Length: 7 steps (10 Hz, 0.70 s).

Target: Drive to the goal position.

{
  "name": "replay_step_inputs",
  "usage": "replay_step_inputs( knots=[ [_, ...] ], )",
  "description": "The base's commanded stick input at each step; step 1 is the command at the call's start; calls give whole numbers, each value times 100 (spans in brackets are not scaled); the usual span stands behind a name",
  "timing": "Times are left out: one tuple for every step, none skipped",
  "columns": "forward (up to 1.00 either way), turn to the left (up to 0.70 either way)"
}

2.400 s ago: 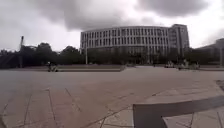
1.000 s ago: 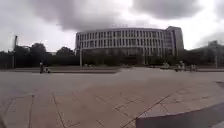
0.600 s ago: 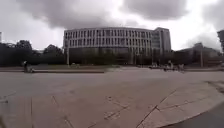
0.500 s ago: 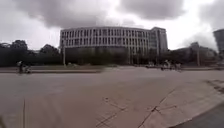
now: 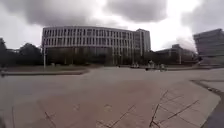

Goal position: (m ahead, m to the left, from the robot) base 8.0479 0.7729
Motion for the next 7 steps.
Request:
replay_step_inputs(
  knots=[
    [100, -24],
    [100, -13],
    [100, -2],
    [100, 1],
    [100, 2],
    [100, 12],
    [100, 21]
  ],
)
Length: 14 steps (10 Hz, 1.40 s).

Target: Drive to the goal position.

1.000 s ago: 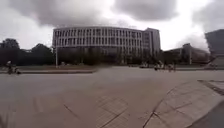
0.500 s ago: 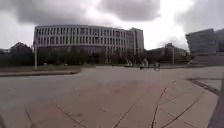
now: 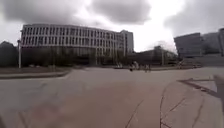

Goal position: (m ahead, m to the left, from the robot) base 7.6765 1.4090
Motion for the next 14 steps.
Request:
replay_step_inputs(
  knots=[
    [100, 18],
    [100, 17],
    [100, 16],
    [100, 16],
    [100, 16],
    [100, 16],
    [100, 16],
    [100, 7],
    [100, 0],
    [100, 0],
    [100, 0],
    [100, 0],
    [100, 0],
    [100, 0]
  ],
)
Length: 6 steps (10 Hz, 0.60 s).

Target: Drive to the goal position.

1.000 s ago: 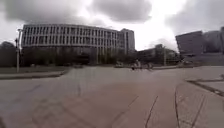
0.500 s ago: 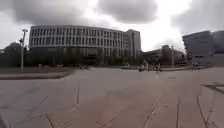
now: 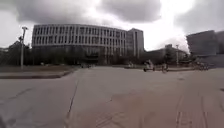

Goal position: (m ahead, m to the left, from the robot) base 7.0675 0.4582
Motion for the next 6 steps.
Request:
replay_step_inputs(
  knots=[
    [100, 0],
    [100, 0],
    [100, 0],
    [100, 0],
    [100, 0],
    [100, 0]
  ],
)
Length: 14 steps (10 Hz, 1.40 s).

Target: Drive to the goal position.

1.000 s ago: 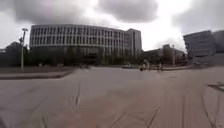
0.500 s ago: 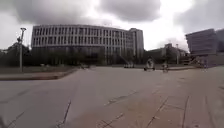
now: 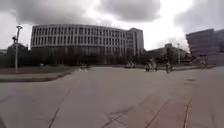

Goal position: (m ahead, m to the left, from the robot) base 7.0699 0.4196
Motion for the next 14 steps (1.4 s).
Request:
replay_step_inputs(
  knots=[
    [100, 0],
    [100, 0],
    [100, 0],
    [100, 0],
    [100, 0],
    [100, 0],
    [100, 0],
    [100, 0],
    [100, 0],
    [100, 0],
    [100, 0],
    [100, 0],
    [100, 0],
    [100, 0]
  ],
)
